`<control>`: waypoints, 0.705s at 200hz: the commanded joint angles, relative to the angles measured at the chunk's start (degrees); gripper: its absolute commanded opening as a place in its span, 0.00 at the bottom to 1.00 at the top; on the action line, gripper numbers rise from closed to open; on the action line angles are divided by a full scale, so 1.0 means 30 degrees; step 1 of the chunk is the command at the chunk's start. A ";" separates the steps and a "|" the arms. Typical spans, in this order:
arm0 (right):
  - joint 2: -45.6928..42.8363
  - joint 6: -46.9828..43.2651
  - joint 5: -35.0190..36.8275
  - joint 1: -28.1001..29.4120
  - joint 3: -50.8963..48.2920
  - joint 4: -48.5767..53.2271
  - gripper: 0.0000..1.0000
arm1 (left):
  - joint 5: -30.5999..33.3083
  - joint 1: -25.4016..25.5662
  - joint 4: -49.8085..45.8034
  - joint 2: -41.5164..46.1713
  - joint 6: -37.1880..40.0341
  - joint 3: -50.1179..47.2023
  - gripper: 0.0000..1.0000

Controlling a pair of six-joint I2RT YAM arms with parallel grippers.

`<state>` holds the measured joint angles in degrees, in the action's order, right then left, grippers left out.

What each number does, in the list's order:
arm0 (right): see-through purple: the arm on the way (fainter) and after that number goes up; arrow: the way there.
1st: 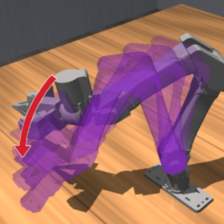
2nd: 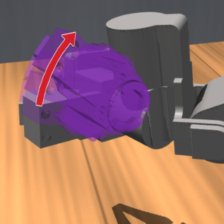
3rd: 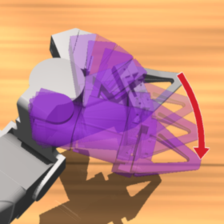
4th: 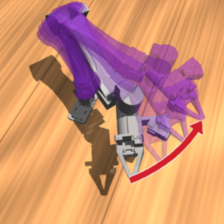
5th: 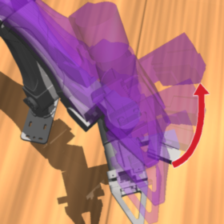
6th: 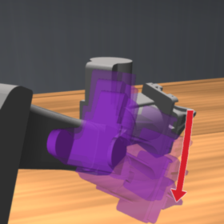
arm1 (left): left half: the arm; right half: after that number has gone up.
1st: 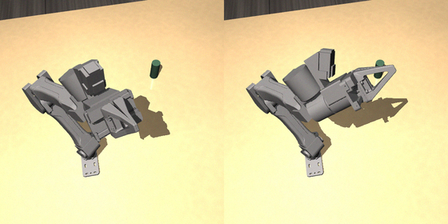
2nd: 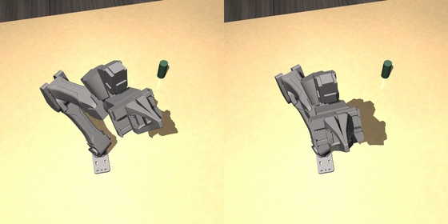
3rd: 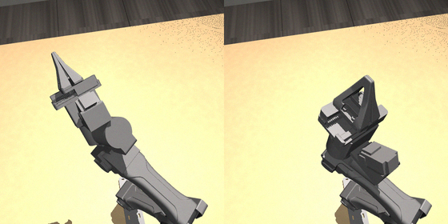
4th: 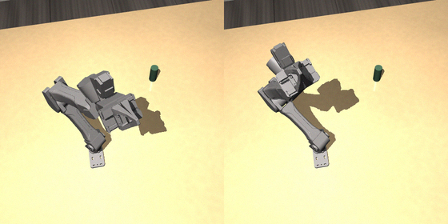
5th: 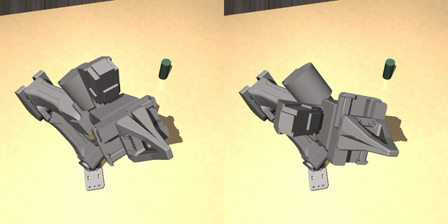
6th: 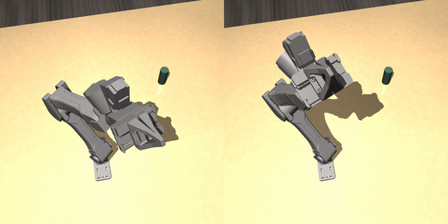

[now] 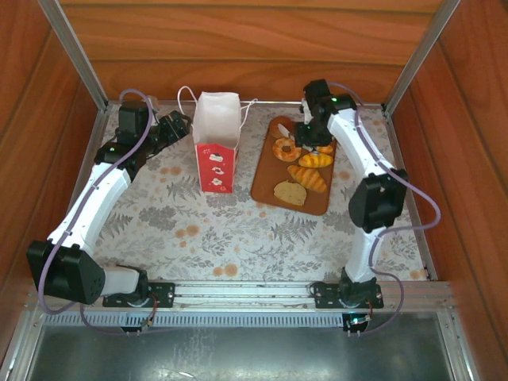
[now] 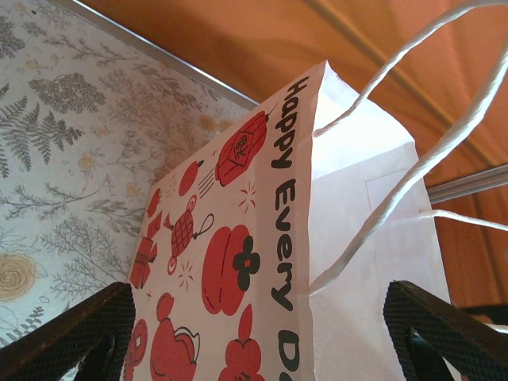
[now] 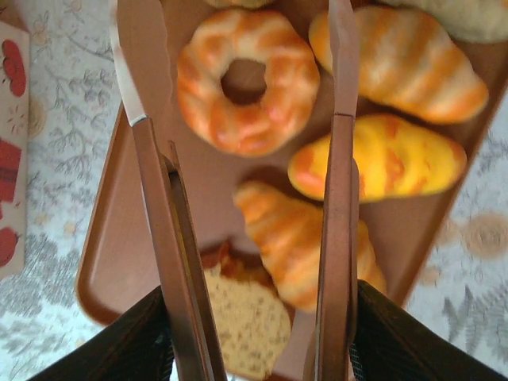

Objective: Place the fake bread into the paper bag

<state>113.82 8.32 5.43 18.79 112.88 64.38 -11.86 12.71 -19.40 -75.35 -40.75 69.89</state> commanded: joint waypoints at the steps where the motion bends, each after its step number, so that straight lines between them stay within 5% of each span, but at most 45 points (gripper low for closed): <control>1: 0.1353 -0.0946 0.0811 0.0198 0.2092 0.0180 0.58 | -0.0258 -0.0159 -0.0248 -0.0135 0.0022 -0.0114 0.87; 141: 0.6845 -0.2054 0.1002 0.0337 0.7021 0.1187 0.63 | -0.0470 -0.0254 -0.0361 -0.0736 -0.0032 0.0288 0.87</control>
<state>132.88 3.09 7.81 19.14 132.11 66.89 -12.34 12.49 -19.40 -76.88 -40.77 69.89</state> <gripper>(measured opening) 0.634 0.870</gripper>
